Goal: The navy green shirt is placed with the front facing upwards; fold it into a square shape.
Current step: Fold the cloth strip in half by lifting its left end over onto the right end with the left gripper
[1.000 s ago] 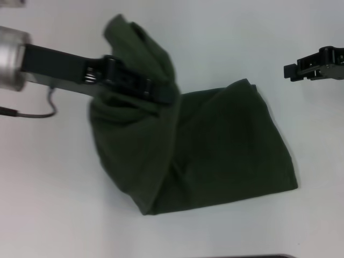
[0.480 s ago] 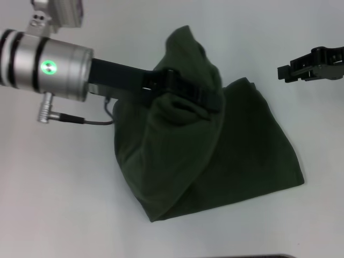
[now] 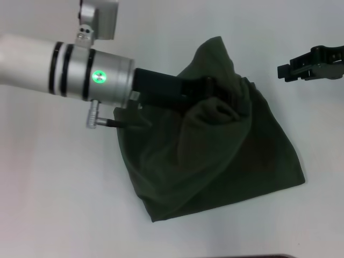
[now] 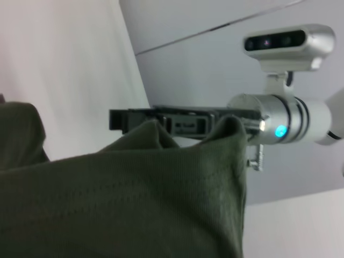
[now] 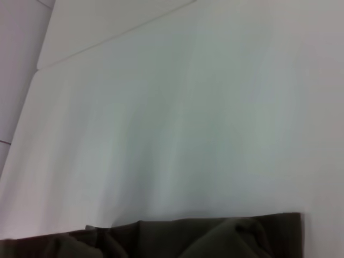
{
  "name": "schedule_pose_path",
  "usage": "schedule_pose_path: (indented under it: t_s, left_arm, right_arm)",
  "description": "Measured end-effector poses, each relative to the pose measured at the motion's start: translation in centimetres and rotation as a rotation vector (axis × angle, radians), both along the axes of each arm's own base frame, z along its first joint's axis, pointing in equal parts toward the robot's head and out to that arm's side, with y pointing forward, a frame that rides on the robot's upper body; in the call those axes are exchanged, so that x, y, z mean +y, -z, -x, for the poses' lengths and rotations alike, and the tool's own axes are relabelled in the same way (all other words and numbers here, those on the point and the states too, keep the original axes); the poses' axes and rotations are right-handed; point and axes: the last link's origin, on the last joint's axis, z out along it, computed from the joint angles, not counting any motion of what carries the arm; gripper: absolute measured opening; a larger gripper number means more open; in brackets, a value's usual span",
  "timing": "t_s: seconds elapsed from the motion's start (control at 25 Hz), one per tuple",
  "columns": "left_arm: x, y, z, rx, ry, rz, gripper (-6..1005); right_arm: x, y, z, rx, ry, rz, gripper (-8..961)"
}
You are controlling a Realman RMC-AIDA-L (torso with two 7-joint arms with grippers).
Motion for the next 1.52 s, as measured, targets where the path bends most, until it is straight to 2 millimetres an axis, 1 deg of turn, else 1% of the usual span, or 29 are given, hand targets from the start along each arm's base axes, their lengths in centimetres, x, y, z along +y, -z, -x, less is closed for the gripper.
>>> schedule_pose_path:
  t_s: [0.08, 0.28, 0.52, 0.64, 0.8, 0.96, 1.24, 1.52]
  left_arm:
    - [0.1, 0.7, -0.2, 0.011, -0.006, -0.006, 16]
    - [0.5, 1.5, -0.6, 0.048, 0.006, -0.017, 17]
    - [1.0, 2.1, -2.0, 0.143, 0.079, -0.005, 17]
    - [1.5, 2.3, -3.0, 0.217, 0.106, -0.02, 17]
    - [2.3, 2.6, -4.2, 0.273, 0.103, -0.046, 17]
    - [3.1, 3.0, -4.4, 0.318, 0.078, -0.08, 17]
    - [3.1, 3.7, -4.8, 0.35, 0.082, -0.087, 17]
    - [2.9, 4.1, -6.4, 0.315, 0.11, -0.085, 17]
  right_arm:
    - [0.0, 0.0, 0.0, 0.001, 0.002, -0.001, 294]
    - [0.1, 0.1, -0.1, -0.001, 0.01, -0.006, 294]
    - [0.2, 0.1, -0.1, -0.003, 0.015, -0.011, 295]
    - [0.2, 0.0, -0.1, -0.002, 0.016, -0.015, 295]
    - [0.3, 0.0, -0.2, -0.003, 0.021, -0.023, 295]
    - [0.4, 0.0, -0.4, -0.008, 0.036, -0.031, 295]
    - [0.6, -0.1, -0.4, -0.014, 0.048, -0.041, 294]
    - [0.6, 0.0, -0.5, -0.017, 0.062, -0.044, 294]
